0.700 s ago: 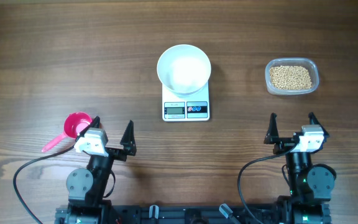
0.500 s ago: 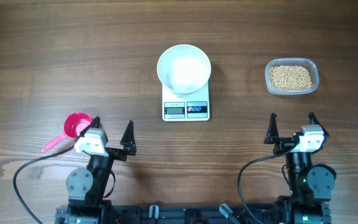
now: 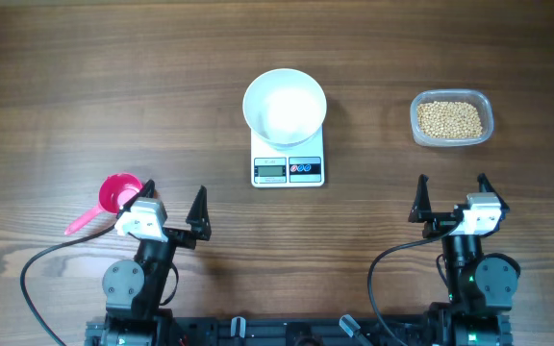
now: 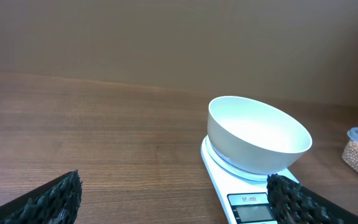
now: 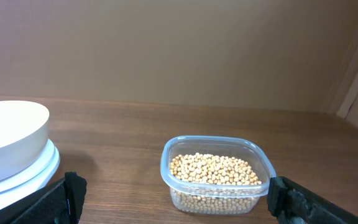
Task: Scoop item into bowl and weigh 150g on scale
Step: 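Reach the left gripper down to the pink scoop and grasp it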
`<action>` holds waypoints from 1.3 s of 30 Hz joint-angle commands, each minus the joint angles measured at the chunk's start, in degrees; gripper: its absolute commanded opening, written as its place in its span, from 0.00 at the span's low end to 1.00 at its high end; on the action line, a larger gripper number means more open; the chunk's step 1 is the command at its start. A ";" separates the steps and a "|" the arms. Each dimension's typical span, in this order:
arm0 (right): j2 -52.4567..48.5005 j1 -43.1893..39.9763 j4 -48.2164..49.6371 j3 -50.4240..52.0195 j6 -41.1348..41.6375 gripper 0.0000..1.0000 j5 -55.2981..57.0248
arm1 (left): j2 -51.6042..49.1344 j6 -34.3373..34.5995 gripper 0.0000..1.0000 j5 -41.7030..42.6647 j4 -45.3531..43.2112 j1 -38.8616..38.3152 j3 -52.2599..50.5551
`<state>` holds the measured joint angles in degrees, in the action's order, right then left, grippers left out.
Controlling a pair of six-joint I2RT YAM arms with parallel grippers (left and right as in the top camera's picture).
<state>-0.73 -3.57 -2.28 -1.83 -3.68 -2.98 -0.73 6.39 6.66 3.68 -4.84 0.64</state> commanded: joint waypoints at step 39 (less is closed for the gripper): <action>0.31 -0.15 0.17 0.46 0.83 1.00 -0.55 | -57.35 14.93 1.00 -10.62 43.58 0.35 53.55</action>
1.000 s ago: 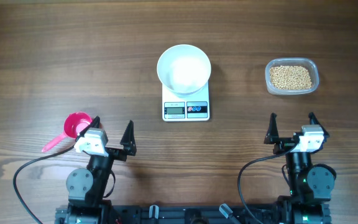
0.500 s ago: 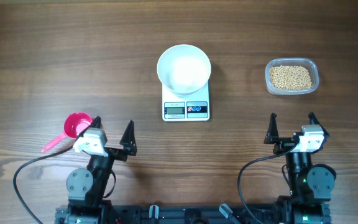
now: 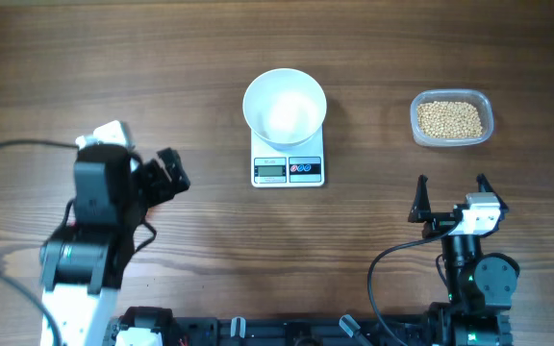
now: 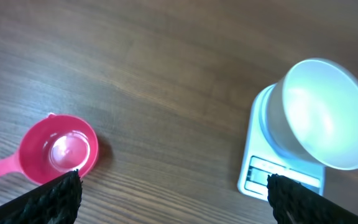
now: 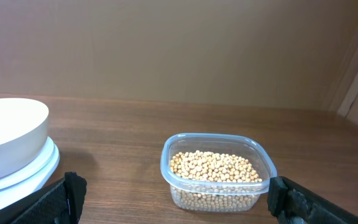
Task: Scoop item into bowl and weigh 150g on scale
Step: 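Reach the left gripper down to the pink scoop and grasp it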
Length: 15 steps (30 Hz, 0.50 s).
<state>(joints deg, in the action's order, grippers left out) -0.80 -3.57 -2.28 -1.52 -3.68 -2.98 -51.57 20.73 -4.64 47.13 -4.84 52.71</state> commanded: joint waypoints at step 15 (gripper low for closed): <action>0.37 -0.15 0.17 0.15 0.81 1.00 -0.55 | -30.45 12.79 0.94 -5.33 -1.05 6.14 1.46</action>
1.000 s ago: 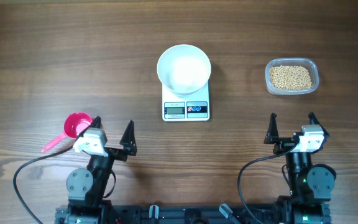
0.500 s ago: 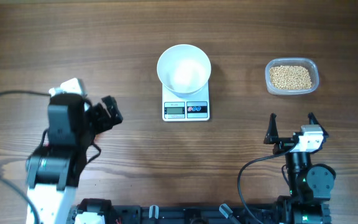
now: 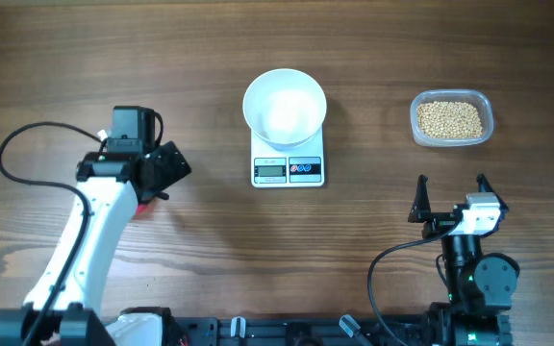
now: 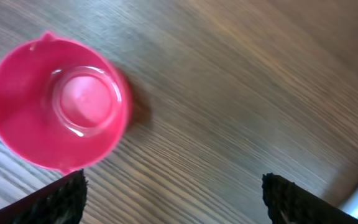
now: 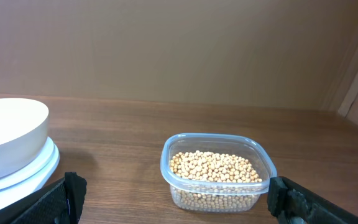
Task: Scoop item into bowl and weigh 150g on scale
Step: 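Reach the left gripper down to the pink scoop and grasp it, then lift the pink scoop with the left gripper toward the scale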
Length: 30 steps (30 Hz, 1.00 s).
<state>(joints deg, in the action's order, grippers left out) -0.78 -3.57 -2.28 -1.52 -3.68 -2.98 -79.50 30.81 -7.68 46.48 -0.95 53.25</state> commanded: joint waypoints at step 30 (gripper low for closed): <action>0.35 -0.15 0.17 0.15 0.81 1.00 -0.55 | -14.36 14.95 0.04 17.25 -18.88 3.65 0.00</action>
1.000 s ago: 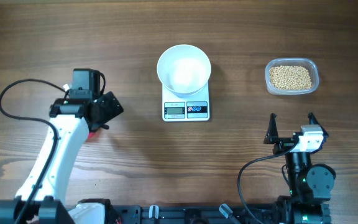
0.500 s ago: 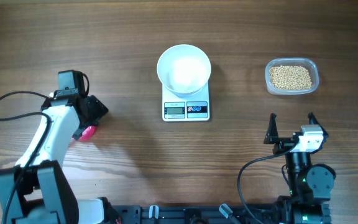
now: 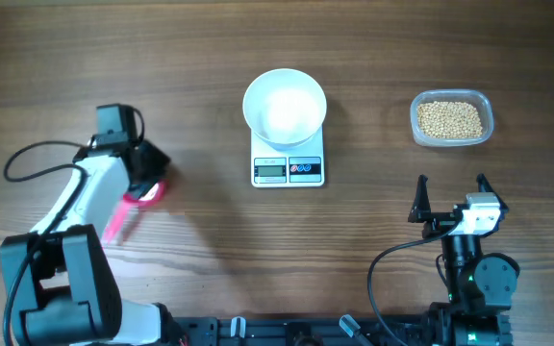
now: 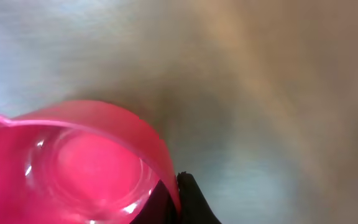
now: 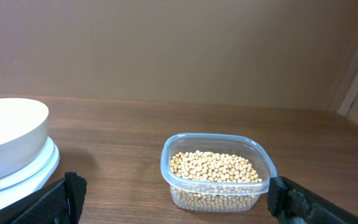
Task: Scoop item into bowl and weigh 150g on scale
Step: 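Lift the pink scoop with the left gripper toward the scale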
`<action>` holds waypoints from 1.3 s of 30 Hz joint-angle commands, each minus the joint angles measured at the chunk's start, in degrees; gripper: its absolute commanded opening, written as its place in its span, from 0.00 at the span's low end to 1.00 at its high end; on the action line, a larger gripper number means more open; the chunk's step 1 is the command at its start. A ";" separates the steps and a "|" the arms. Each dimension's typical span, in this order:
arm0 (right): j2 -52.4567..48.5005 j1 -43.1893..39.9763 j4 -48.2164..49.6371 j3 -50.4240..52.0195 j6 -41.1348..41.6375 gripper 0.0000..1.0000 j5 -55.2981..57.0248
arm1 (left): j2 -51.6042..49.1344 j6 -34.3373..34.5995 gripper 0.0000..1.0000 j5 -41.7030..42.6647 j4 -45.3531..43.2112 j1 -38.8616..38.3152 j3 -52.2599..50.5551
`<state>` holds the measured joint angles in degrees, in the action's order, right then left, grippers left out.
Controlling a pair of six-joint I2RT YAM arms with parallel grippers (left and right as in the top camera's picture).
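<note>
The pink scoop [image 3: 121,215] lies at the table's left, with its handle pointing toward the front. My left gripper [image 3: 148,185] is down on the scoop's cup. In the left wrist view the cup [image 4: 73,168] fills the lower left, and the left gripper [image 4: 178,194] is shut on its rim, one finger inside and one outside. A white bowl [image 3: 285,106] stands on the white scale [image 3: 288,170] at the middle. My right gripper [image 3: 450,200] stands open near the front right edge, holding nothing. The right wrist view shows the bowl [image 5: 8,127] on the left.
A clear plastic tub of soybeans [image 3: 451,118] sits at the back right, to the right of the scale. In the right wrist view the tub [image 5: 217,171] is ahead of the open fingers [image 5: 67,198]. The left arm's cable [image 3: 37,159] loops over the table.
My left gripper was open, looking down on the pink scoop's cup. It is now lower and shut on the cup's rim. The right arm has not moved.
Both grippers stood open at the front edge, with the scoop lying beside the left one. Then the left arm was out over the table's left side with the scoop below it. Then it was close above the cup, and now it grips the rim.
</note>
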<state>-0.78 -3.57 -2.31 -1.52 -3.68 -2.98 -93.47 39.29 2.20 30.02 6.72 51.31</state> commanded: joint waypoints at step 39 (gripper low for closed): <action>0.35 -0.15 0.20 0.15 0.81 1.00 -0.55 | 17.75 2.67 0.74 -11.34 10.95 -16.90 14.91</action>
<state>-0.78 -3.57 -2.28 -1.52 -3.68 -2.98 -75.59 46.26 -1.76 36.73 -10.13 66.04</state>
